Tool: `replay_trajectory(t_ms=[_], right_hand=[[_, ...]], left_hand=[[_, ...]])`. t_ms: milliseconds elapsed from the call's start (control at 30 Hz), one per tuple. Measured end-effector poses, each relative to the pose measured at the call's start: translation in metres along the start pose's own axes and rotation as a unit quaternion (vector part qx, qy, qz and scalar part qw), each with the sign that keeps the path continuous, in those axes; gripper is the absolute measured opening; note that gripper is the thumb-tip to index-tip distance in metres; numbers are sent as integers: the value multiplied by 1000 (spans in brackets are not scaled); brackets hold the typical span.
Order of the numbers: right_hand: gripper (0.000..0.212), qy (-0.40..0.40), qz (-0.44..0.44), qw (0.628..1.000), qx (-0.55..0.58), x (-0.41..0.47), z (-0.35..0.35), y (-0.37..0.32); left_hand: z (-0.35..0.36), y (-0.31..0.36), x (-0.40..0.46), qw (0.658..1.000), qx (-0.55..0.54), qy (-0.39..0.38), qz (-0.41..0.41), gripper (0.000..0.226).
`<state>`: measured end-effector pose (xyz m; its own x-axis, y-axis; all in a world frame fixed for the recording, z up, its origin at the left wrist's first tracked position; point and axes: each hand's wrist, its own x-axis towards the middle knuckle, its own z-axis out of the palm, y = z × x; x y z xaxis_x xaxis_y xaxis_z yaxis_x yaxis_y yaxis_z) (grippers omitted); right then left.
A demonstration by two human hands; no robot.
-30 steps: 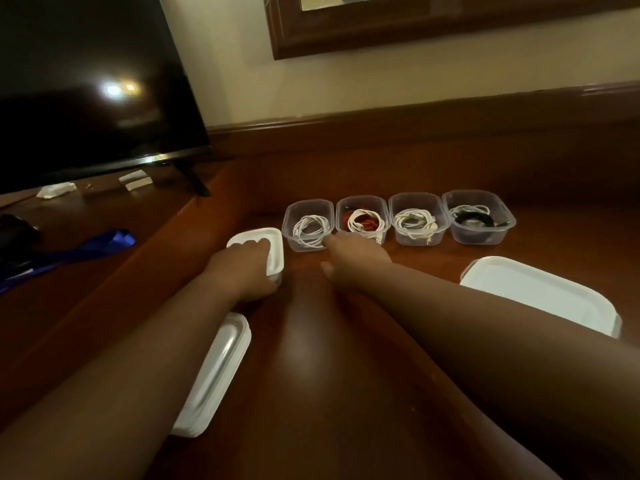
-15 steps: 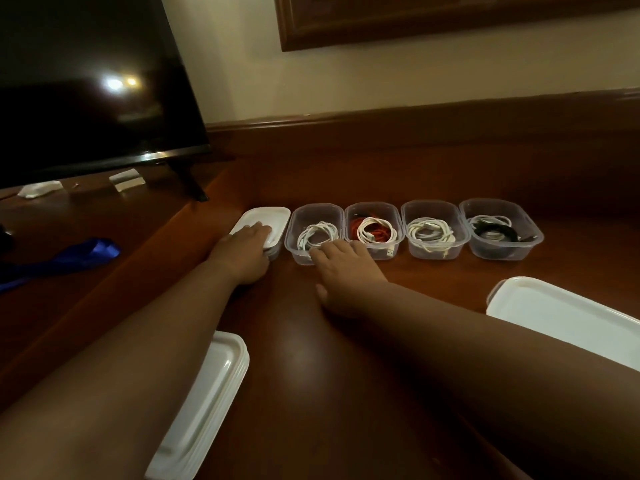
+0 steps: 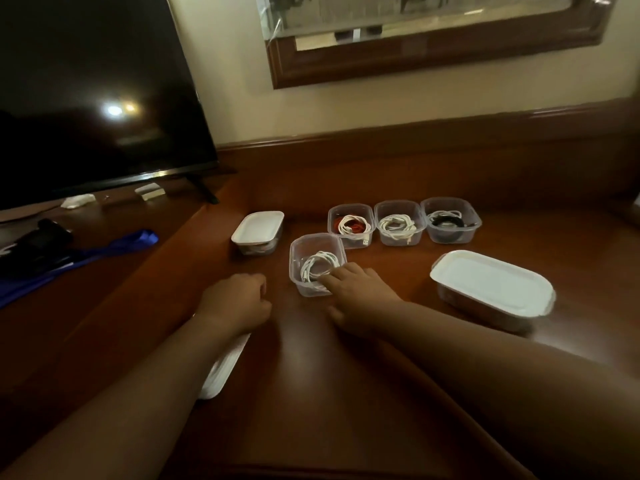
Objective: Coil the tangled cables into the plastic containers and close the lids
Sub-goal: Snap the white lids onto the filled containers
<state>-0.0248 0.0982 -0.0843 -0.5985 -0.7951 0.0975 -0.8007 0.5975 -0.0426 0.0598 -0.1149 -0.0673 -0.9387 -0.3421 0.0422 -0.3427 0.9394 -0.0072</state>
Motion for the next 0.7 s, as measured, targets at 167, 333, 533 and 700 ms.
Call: replay_trajectory(t_ms=[167, 333, 533, 700], right_hand=[[59, 3, 32, 998, 54, -51, -5, 0], [89, 21, 139, 971, 195, -97, -6, 6], [97, 51, 221, 936, 271, -128, 4, 20], [63, 99, 205, 926, 301, -139, 12, 26]], left_hand=[[1, 0, -40, 999, 10, -33, -6, 42], [-8, 11, -56, 998, 25, -58, 11, 60], [-13, 16, -59, 998, 34, -55, 26, 56], [-11, 22, -59, 996, 66, -46, 46, 47]])
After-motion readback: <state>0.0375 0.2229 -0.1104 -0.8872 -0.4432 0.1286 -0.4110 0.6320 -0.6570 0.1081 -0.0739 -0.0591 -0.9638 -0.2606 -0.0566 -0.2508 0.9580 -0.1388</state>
